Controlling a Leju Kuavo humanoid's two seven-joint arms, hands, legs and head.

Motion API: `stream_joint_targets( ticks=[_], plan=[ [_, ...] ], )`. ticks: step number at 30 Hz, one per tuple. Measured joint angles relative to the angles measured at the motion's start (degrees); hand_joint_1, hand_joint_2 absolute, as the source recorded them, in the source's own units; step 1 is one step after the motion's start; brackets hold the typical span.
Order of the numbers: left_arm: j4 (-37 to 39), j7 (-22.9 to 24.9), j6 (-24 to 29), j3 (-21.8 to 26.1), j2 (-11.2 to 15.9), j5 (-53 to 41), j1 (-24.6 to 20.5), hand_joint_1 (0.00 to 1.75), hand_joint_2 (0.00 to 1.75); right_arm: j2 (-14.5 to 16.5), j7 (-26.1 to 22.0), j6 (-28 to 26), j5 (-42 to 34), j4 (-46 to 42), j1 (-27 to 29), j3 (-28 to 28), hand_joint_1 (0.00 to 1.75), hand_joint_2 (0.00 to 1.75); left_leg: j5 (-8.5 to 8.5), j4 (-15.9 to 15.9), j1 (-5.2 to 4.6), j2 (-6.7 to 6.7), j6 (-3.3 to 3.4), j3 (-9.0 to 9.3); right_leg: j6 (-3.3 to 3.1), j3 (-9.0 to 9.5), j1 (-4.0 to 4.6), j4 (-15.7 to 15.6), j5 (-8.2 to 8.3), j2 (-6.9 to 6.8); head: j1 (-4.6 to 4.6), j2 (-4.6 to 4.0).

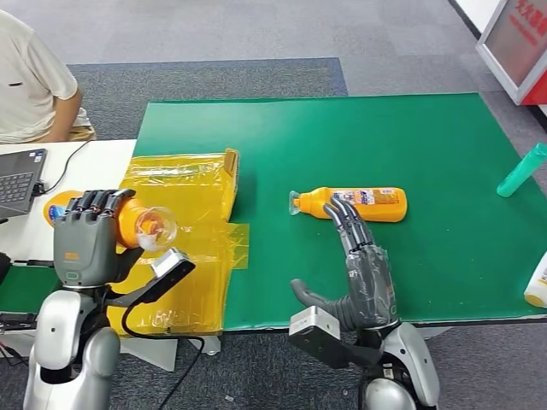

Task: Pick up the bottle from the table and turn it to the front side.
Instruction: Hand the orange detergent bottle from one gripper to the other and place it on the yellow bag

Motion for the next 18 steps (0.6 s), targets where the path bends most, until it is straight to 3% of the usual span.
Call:
stream_joint_targets(
  ticks=[4, 9, 18],
  plan=[
    [5.56, 9.71, -5.02, -2.05, 6.14, -0.51, -4.78, 1.75, 1.75, 0.0, -2.22, 0.14, -2.22, 0.01, -0.13, 0.92, 0.0, 1.75, 0.05, 0.0, 0.02, 0.0, -0.05, 0.0, -0.01, -0.04, 0.02, 0.01, 0.01, 0.0, -0.02, 0.01],
    [14.18, 11.95, -11.98, -6.47, 11.76, -0.51, -10.89, 1.75, 1.75, -0.06, -4.37, 1.02, -4.38, 0.0, -0.9, 3.42, 0.0, 1.75, 0.13, 0.0, 0.04, 0.0, -0.09, -0.01, -0.09, -0.05, 0.05, 0.02, 0.08, 0.01, -0.01, 0.01],
    [24.72, 12.15, -14.76, -10.68, 12.54, -0.52, -15.11, 1.75, 1.75, -0.67, -6.23, 2.08, -4.94, -0.86, -1.8, 7.18, 0.0, 1.75, 0.12, 0.01, 0.01, 0.01, -0.07, -0.06, -0.06, -0.09, 0.03, 0.0, 0.11, 0.01, -0.02, 0.01]
  ],
)
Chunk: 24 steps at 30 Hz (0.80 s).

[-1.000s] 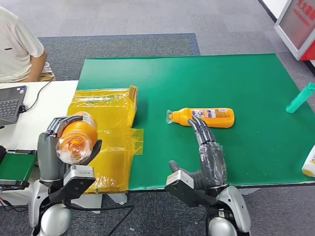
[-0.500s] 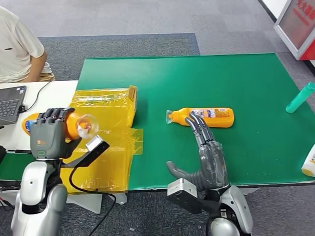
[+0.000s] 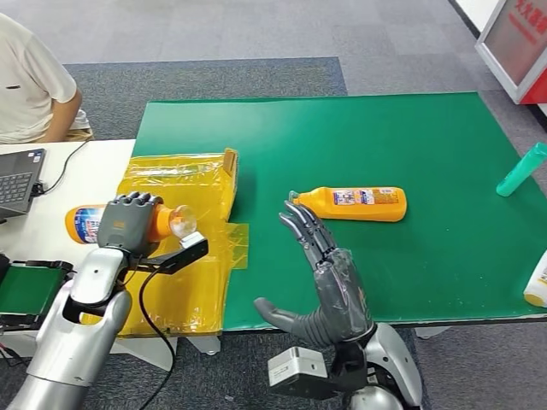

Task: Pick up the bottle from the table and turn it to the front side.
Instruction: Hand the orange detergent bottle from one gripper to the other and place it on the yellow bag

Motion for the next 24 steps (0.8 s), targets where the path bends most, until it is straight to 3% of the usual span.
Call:
stream_joint_targets(
  ticks=[13, 24],
  plan=[
    [7.55, 1.5, 0.17, -9.47, -5.63, -0.01, -2.62, 1.75, 1.75, -1.28, -0.26, -0.21, 1.11, -2.0, -0.83, 3.67, 0.0, 1.75, -0.01, 0.0, -0.01, 0.0, 0.01, -0.03, 0.01, 0.0, -0.02, -0.01, 0.01, 0.01, 0.02, -0.01],
    [12.87, -0.53, 0.52, -11.81, -8.79, -0.01, -3.77, 1.75, 1.75, -2.62, -1.63, -1.56, 0.76, -6.34, -0.94, 6.58, 0.0, 1.75, -0.02, 0.0, -0.01, 0.0, 0.03, -0.04, 0.01, -0.01, -0.02, -0.01, 0.01, 0.0, 0.02, 0.0]
  ],
)
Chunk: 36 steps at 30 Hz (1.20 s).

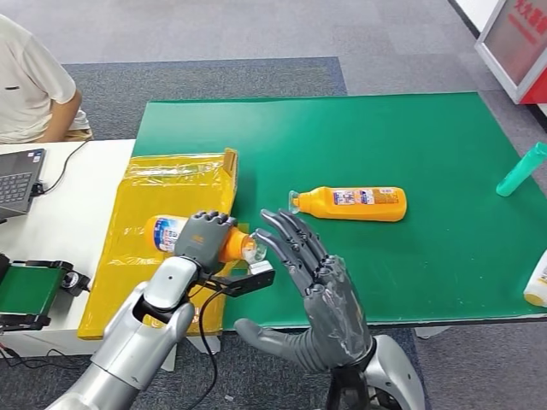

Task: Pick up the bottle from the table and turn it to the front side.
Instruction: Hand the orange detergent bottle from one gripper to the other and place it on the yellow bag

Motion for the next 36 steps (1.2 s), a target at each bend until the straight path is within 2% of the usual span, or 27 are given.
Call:
stream_joint_targets(
  ticks=[7, 12, 18, 19, 22, 23, 36],
  plan=[
    [3.4, -0.02, 0.15, 0.08, -1.55, 0.0, -0.52, 1.75, 1.75, -0.92, 0.55, -0.01, -0.78, -1.42, 0.06, 0.13, 0.0, 1.75, 0.0, 0.0, 0.0, 0.0, 0.0, 0.0, 0.0, 0.01, 0.0, 0.0, 0.0, 0.0, -0.01, 0.0],
    [4.79, 4.12, -0.39, 0.27, -1.45, 0.0, -1.57, 1.75, 1.75, -1.21, 0.52, 0.47, -0.7, -1.77, 0.32, -0.11, 0.0, 1.75, 0.03, 0.0, 0.01, 0.0, -0.03, 0.01, -0.01, 0.0, 0.02, 0.0, 0.01, 0.0, -0.01, 0.0],
    [5.8, 5.9, -1.34, 0.5, -1.1, 0.0, -2.6, 1.75, 1.75, -1.37, 0.46, 0.72, -0.48, -2.38, 0.93, -0.61, 0.0, 1.75, 0.03, 0.0, 0.0, 0.0, -0.02, 0.0, -0.01, 0.01, 0.01, 0.0, 0.01, 0.0, 0.0, 0.0],
    [5.98, 6.41, -1.39, 0.56, -1.07, 0.0, -2.75, 1.42, 1.75, -1.37, 0.45, 0.72, -0.4, -2.48, 1.04, -0.69, 0.0, 1.75, 0.03, 0.0, 0.0, 0.0, -0.02, 0.0, -0.01, 0.01, 0.01, 0.0, 0.01, 0.0, -0.01, 0.0],
    [6.67, 8.04, -1.13, 1.02, -1.02, 0.0, -3.17, 0.11, 1.75, -1.37, 0.43, 0.72, 0.0, -2.83, 1.35, -1.03, 0.0, 1.75, 0.03, 0.0, 0.0, 0.0, -0.02, 0.0, -0.01, 0.01, 0.01, 0.0, 0.01, 0.0, -0.01, -0.01],
    [6.96, 8.57, -0.92, 1.16, -0.97, 0.0, -3.35, 0.0, 1.75, -1.37, 0.43, 0.72, 0.2, -2.98, 1.48, -1.15, 0.0, 1.75, 0.03, 0.0, 0.0, 0.0, -0.02, 0.0, -0.01, 0.01, 0.01, 0.0, 0.01, 0.0, 0.0, -0.01],
    [8.92, 10.15, -0.04, 2.06, -0.53, 0.0, -3.9, 0.0, 1.75, -1.37, 0.57, 0.82, 1.45, -4.37, 3.22, -2.0, 0.0, 1.75, 0.03, 0.0, 0.0, 0.0, -0.02, 0.0, -0.01, 0.02, 0.01, 0.0, 0.01, 0.0, 0.0, 0.0]
  ],
)
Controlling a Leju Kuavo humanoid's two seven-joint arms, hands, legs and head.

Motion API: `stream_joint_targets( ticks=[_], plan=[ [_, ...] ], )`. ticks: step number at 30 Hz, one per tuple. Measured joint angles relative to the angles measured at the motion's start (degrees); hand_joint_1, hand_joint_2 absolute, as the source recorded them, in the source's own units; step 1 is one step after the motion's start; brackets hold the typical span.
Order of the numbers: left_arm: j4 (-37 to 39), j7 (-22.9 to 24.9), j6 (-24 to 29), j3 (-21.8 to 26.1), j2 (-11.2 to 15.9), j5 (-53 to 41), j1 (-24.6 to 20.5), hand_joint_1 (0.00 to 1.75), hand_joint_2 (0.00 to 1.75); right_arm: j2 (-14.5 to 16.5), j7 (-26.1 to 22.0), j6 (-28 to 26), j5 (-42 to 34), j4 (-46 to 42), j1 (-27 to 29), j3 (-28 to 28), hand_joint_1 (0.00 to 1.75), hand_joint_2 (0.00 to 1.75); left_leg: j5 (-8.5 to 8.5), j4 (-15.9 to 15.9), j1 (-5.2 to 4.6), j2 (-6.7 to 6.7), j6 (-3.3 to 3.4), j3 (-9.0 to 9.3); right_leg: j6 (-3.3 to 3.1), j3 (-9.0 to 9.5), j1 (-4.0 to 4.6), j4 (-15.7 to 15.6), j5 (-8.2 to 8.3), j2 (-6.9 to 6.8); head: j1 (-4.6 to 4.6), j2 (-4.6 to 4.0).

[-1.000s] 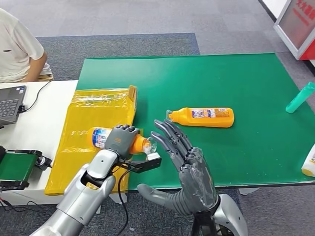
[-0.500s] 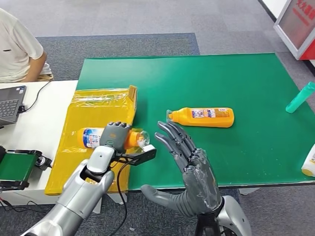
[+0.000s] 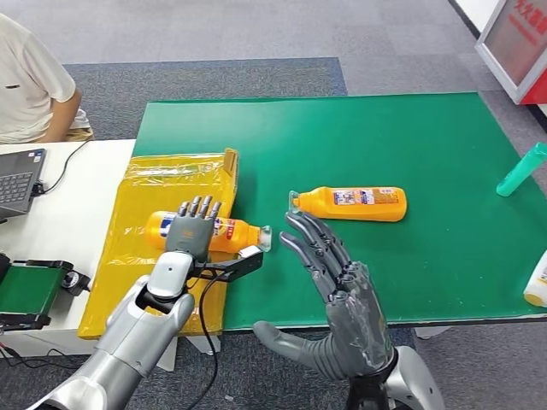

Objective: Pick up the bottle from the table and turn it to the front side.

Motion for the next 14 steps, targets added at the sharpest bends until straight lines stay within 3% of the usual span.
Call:
stream_joint_targets(
  ticks=[7, 14],
  plan=[
    [0.1, -1.09, 1.74, 1.29, 0.33, 0.0, 0.32, 0.0, 1.75, 0.0, -0.02, -0.11, 0.78, -0.25, 0.15, -0.32, 0.0, 1.75, 0.01, 0.0, 0.0, 0.0, -0.01, 0.01, 0.0, 0.0, 0.01, 0.0, 0.0, 0.0, -0.01, 0.0],
    [-7.88, -13.42, 4.7, 8.86, -3.41, 4.96, 4.44, 0.0, 1.75, 0.0, 1.25, -1.06, 3.25, -1.14, 1.0, -0.84, 0.0, 1.75, -0.03, 0.0, 0.0, 0.0, 0.04, -0.03, 0.01, 0.0, -0.01, 0.0, 0.0, 0.01, 0.0, -0.01]
  ],
)
